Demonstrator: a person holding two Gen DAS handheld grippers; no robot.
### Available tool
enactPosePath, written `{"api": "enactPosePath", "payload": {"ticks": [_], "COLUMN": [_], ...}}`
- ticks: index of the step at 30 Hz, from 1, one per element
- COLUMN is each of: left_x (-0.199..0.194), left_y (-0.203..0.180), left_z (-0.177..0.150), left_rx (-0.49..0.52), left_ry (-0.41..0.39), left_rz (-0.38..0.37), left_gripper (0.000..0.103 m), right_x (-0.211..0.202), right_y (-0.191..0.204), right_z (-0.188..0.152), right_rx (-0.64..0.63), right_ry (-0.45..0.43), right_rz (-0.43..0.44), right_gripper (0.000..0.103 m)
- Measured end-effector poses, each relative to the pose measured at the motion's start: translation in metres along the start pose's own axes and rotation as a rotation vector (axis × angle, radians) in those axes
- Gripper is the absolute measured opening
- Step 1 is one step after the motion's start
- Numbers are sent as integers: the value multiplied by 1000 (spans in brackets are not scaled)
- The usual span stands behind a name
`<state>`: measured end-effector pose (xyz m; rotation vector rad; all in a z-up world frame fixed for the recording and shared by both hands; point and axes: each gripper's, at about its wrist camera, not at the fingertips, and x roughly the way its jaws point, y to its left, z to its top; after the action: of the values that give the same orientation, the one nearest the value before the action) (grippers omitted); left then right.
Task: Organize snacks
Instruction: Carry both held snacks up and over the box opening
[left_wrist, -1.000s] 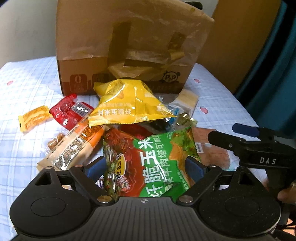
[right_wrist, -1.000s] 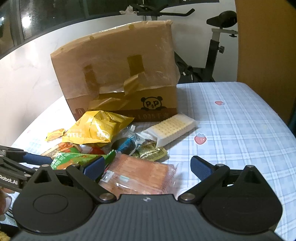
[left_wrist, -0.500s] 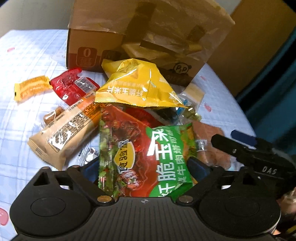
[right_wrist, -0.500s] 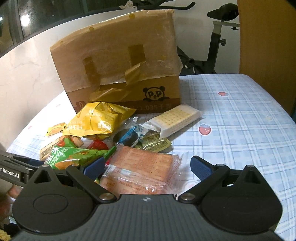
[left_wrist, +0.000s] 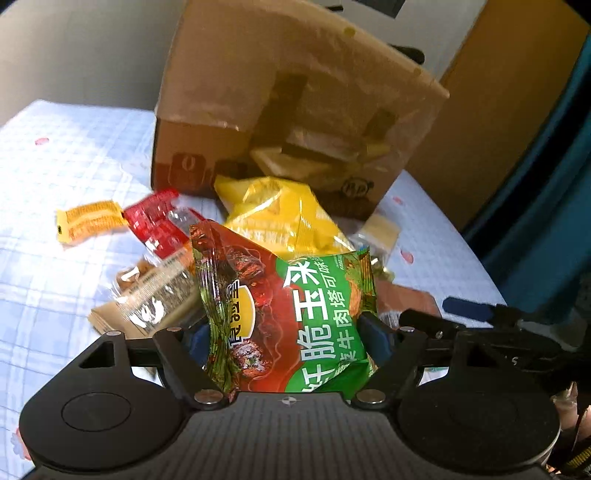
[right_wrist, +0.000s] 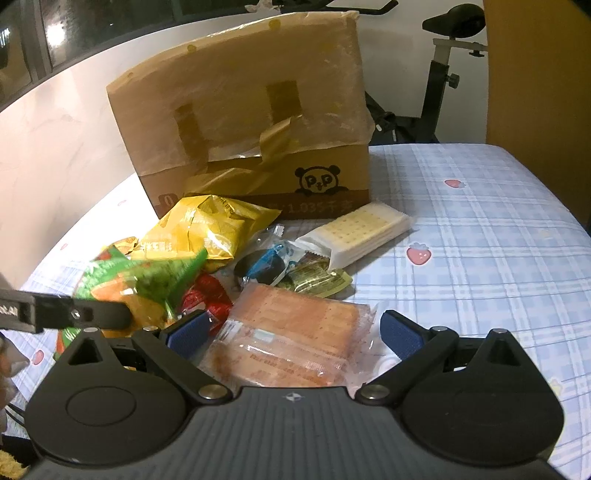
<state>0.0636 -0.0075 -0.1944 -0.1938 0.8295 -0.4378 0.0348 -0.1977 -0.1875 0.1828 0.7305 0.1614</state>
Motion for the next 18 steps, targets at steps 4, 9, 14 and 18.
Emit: {"api": "enactPosePath", "payload": {"ticks": [4, 9, 14, 18], "left_x": [-10, -16, -21, -23], "left_y": [-2, -3, 1, 3], "left_z": [2, 3, 3, 3], "left_rx": [15, 28, 17, 17], "left_ry": [-48, -82, -99, -112], "left_rz": [31, 66, 93, 106], "left_gripper": [81, 81, 81, 81], "right_x": [6, 14, 23, 30], "right_y": [-2, -1, 1, 5], "right_z": [0, 2, 5, 4], "right_rx": [20, 26, 35, 25], "right_ry": [25, 57, 82, 98], "right_rz": [3, -12, -30, -47], "right_gripper": [103, 103, 103, 103]}}
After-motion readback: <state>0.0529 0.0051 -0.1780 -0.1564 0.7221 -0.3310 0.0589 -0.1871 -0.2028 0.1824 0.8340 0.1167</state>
